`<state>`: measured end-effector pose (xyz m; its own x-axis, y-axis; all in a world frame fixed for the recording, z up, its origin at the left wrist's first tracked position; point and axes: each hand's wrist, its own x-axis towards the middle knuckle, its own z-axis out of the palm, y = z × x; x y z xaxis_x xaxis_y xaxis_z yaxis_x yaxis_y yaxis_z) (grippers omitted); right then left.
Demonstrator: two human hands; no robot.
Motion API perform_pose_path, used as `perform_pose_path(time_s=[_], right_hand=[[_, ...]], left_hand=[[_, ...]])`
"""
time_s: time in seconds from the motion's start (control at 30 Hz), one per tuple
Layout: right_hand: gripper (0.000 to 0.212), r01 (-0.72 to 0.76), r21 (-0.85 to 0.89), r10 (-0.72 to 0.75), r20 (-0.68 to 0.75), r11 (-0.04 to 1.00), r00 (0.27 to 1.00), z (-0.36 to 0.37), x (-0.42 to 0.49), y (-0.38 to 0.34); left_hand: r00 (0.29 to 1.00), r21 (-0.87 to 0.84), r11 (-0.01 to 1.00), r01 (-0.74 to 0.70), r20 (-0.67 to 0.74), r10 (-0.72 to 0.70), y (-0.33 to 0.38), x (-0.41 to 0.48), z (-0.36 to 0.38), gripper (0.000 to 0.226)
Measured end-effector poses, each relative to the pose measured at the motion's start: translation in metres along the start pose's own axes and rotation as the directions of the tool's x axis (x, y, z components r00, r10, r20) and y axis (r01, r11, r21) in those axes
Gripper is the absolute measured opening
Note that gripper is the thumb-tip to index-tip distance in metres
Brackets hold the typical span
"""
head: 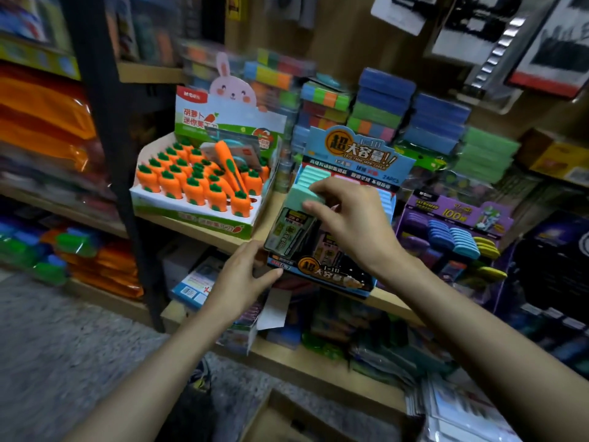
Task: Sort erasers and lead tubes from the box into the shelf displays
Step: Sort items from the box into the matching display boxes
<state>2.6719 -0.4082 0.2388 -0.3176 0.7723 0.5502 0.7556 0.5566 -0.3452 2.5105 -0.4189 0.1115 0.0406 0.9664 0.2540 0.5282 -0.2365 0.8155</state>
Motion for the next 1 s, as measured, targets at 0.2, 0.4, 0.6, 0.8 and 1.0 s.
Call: perform_pose_path(time_s=[0.2, 0.4, 0.6, 0.8, 1.0], right_hand=[[0.023, 0.038, -0.034, -0.037, 0.013, 0.999, 0.999, -0.003, -0.005, 0.002], [0.023, 0.031, -0.020, -0.030, 0.024, 0.999, 0.999, -0.002, -0.001, -0.005], [0.024, 0.059, -0.034, -0.058, 0.038, 0.998, 0.998, 0.007, -0.005, -0.002], [0.016, 0.148, -0.264, -0.152, 0.007, 0.953, 0.988, 0.019, -0.008, 0.006], [0.027, 0.136, -0.273, -0.126, 0.054, 0.952, 0.991, -0.008, -0.017, 0.000]], left_hand=[[1.000, -0.026, 1.000, 0.003, -0.018, -0.004, -0.002, -0.001, 0.002, 0.046], [0.999, -0.013, 1.000, 0.015, -0.030, -0.016, 0.000, 0.001, 0.003, 0.046], [0.999, -0.026, 0.999, 0.024, -0.030, -0.025, 0.001, 0.001, 0.004, 0.046], [0.999, -0.024, 0.999, 0.035, -0.018, -0.036, 0.000, 0.002, 0.003, 0.046], [0.997, 0.060, 0.998, -0.003, -0.077, 0.007, 0.007, -0.008, -0.012, 0.032]])
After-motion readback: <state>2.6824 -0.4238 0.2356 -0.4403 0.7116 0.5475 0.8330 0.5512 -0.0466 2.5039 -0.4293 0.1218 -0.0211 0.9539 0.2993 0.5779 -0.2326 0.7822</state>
